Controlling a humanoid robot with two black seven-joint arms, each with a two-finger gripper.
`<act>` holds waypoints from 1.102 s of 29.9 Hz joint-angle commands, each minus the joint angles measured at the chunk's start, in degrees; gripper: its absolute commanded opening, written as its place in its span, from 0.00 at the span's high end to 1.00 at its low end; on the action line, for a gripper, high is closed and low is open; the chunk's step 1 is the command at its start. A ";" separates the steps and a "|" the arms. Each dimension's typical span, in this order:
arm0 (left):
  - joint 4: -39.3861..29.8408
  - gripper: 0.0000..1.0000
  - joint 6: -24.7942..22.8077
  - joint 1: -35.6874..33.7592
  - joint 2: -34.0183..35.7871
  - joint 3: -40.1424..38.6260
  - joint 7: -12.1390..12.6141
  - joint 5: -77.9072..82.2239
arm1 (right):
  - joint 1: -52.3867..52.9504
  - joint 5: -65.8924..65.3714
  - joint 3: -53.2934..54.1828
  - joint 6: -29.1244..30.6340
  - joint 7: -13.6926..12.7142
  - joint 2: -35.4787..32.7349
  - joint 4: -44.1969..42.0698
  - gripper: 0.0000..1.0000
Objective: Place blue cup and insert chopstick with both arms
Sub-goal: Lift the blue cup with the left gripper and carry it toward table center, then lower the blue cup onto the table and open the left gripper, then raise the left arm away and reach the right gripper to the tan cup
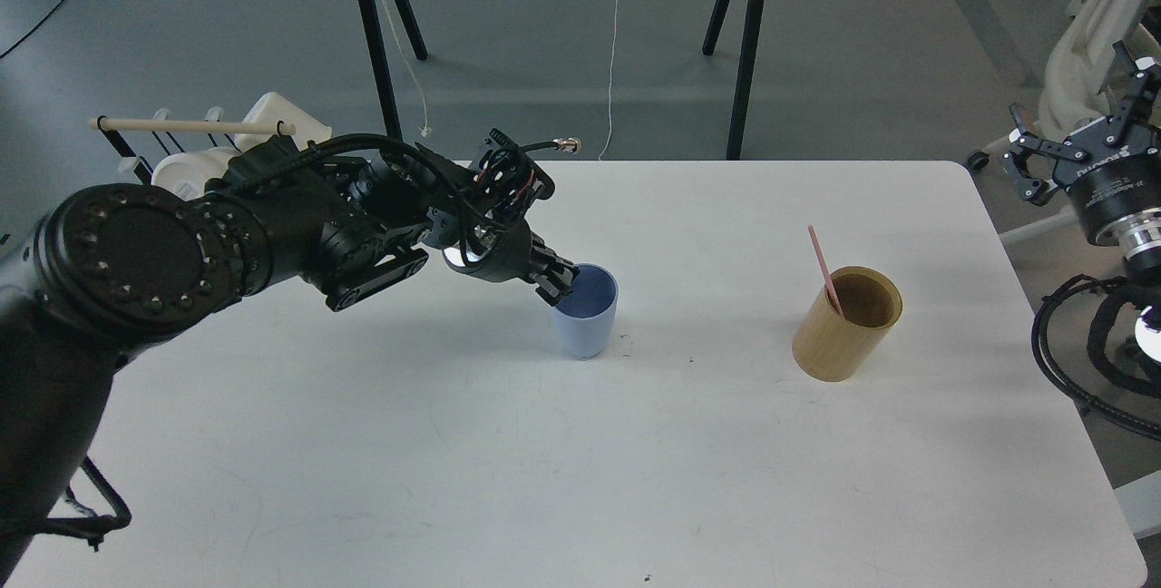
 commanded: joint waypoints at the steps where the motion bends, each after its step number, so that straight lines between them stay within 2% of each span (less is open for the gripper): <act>1: 0.00 0.92 0.07 0.66 0.00 -1.17 0.00 -0.04 | 0.00 0.00 -0.08 0.00 0.00 0.00 0.04 0.01; 5: -0.27 0.85 -0.02 0.84 0.00 -3.81 0.00 0.05 | 0.00 0.00 -0.08 0.00 0.00 0.00 0.04 0.01; 11: -0.62 0.65 -0.02 1.02 0.00 -7.59 0.00 0.05 | -0.35 0.00 0.00 0.00 -0.09 -0.09 0.30 0.01; 16: -0.88 0.53 -0.20 1.54 0.00 -10.40 0.00 0.05 | -0.44 0.00 -0.26 0.00 0.00 -0.88 0.65 0.01; 18: -1.23 0.34 -0.63 1.63 0.00 -12.85 0.00 -0.04 | -0.26 -0.26 -0.61 0.00 0.17 -1.75 0.92 0.01; 19: -1.58 0.23 -0.64 1.89 0.00 -14.87 0.00 -0.13 | 0.17 -0.44 -0.79 0.00 0.26 -2.37 1.09 0.01; 20: -1.93 0.17 -0.64 2.33 0.00 -17.06 0.00 -0.13 | 0.35 -0.88 -0.79 0.00 0.26 -2.81 1.09 0.01; 23: -2.20 0.13 -0.64 4.96 1.40 -27.07 0.00 -0.13 | 3.41 -7.18 -0.87 0.00 0.26 -4.65 1.09 0.01; 28: -2.38 0.09 -1.07 10.93 3.25 -49.74 0.00 -0.13 | 10.36 -29.06 -1.84 0.00 0.44 -5.89 2.23 0.01; 33: -2.46 0.09 -2.04 15.16 2.73 -63.56 0.00 -0.13 | 11.86 -39.89 -1.75 0.00 0.53 -8.16 9.86 0.01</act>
